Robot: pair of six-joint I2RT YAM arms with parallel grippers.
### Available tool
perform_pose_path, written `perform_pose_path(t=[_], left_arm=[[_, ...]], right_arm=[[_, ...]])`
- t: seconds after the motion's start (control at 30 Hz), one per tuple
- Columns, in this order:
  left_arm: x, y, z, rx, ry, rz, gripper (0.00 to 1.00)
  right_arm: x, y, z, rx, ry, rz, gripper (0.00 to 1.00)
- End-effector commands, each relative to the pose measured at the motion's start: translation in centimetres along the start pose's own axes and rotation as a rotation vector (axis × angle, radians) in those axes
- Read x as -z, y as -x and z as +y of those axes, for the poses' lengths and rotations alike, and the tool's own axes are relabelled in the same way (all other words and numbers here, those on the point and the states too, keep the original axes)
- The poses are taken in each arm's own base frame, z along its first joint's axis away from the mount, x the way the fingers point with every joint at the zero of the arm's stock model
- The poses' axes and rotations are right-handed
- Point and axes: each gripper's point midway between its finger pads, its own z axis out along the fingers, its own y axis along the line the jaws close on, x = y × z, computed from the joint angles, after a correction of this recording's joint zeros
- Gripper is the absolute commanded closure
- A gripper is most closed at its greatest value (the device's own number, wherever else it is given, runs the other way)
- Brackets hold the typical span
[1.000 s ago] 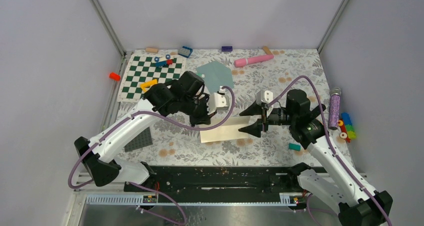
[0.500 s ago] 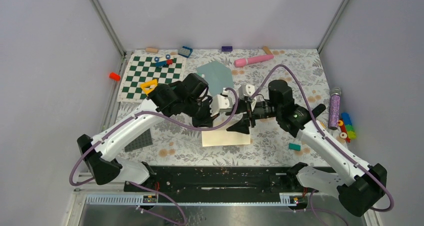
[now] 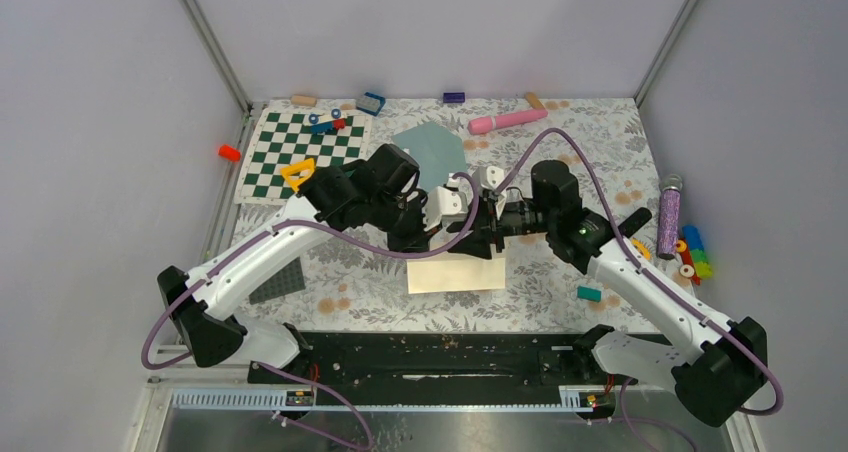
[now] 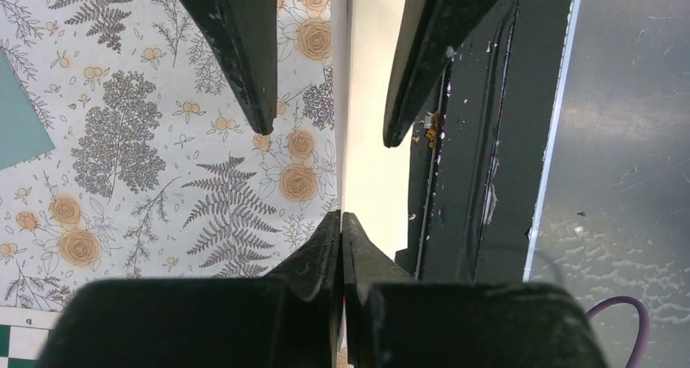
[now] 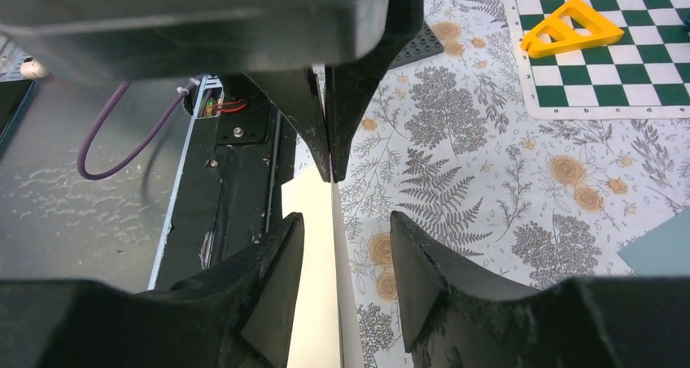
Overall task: Place the letter into the envelope and seal it
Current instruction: Fold the letter.
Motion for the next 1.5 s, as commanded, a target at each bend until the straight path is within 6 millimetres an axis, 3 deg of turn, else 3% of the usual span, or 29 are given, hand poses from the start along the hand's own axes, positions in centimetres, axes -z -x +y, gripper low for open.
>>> perform_pose_path(t=[0.0, 0.07, 0.2, 0.33, 0.77, 0.97, 1.2, 1.47], left_arm=[[1.4, 2.2, -0.4, -0.036, 0.006, -0.081, 1.0], [1.6, 2.2, -0.3, -0.036, 0.011, -0.082, 1.0], [1.5, 1.8, -0.3, -0.035, 0.009, -0.077, 1.0], [1.5, 1.5, -0.2, -0.04, 0.017, -0.07, 1.0], [2.7, -0.1, -0.1, -0.067, 0.055, -0.052, 1.0], [2.4, -1.9, -0.5, -0.072, 0.042, 0.003, 1.0], [2.3, -3.9, -0.3, -0.077, 0.063, 0.053, 1.0], [2.9, -4.1, -0.2, -0.088, 0.095, 0.051, 1.0]], right_arm=[[0.0, -0.3, 0.4, 0.037, 0.013, 0.001, 0.5], [0.1, -0.8, 0.7, 0.039, 0.024, 0.012, 0.53], [0.4, -0.8, 0.4, 0.062, -0.009, 0.015, 0.76], [0.8, -1.0, 0.4, 0.083, -0.024, 0.026, 0.88], [2.4, -2.2, 1.0, 0.143, -0.034, 0.092, 0.89], [2.9, -2.1, 0.9, 0.154, -0.049, 0.108, 0.99], [3.4, -2.3, 0.8, 0.165, -0.07, 0.127, 0.96], [3.8, -2.7, 0.8, 0.167, -0.09, 0.144, 0.9]])
